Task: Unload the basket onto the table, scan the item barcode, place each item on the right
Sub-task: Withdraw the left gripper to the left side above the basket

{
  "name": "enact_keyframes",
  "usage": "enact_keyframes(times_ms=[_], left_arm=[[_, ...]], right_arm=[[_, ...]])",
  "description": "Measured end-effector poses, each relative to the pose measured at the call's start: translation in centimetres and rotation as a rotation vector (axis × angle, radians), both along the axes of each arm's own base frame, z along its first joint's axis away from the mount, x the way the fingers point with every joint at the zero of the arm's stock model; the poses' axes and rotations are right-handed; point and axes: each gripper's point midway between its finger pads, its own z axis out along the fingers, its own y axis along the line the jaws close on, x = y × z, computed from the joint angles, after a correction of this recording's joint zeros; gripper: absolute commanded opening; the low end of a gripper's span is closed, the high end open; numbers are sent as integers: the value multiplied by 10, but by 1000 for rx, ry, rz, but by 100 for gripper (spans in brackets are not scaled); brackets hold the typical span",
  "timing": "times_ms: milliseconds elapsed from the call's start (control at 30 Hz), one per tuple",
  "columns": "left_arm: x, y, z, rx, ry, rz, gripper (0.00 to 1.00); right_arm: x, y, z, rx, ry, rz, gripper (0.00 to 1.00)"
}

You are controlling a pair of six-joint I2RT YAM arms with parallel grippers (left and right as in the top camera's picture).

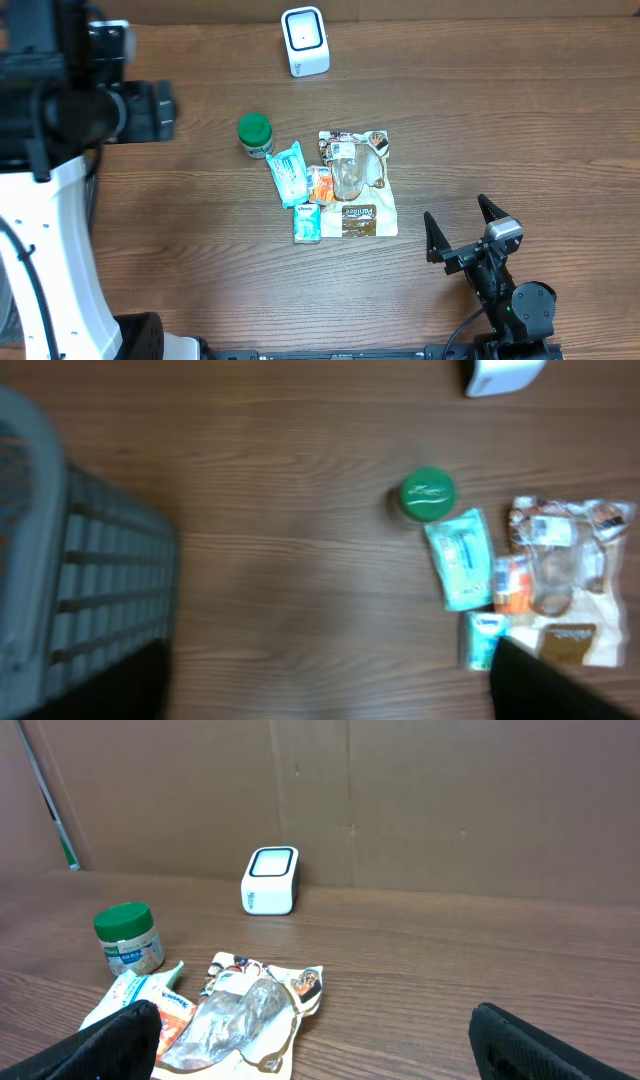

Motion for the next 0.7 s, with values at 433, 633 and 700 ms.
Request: enact_keyframes(times_ms=[433,633,700], left_arm=[[-1,60,-5,10,9,123,100],[-3,59,-6,5,16,121,100],[-3,59,-6,5,16,121,99]], right_arm=[[0,0,0,0,0,0,100],[0,0,0,0,0,0,100],[0,0,0,0,0,0,100]])
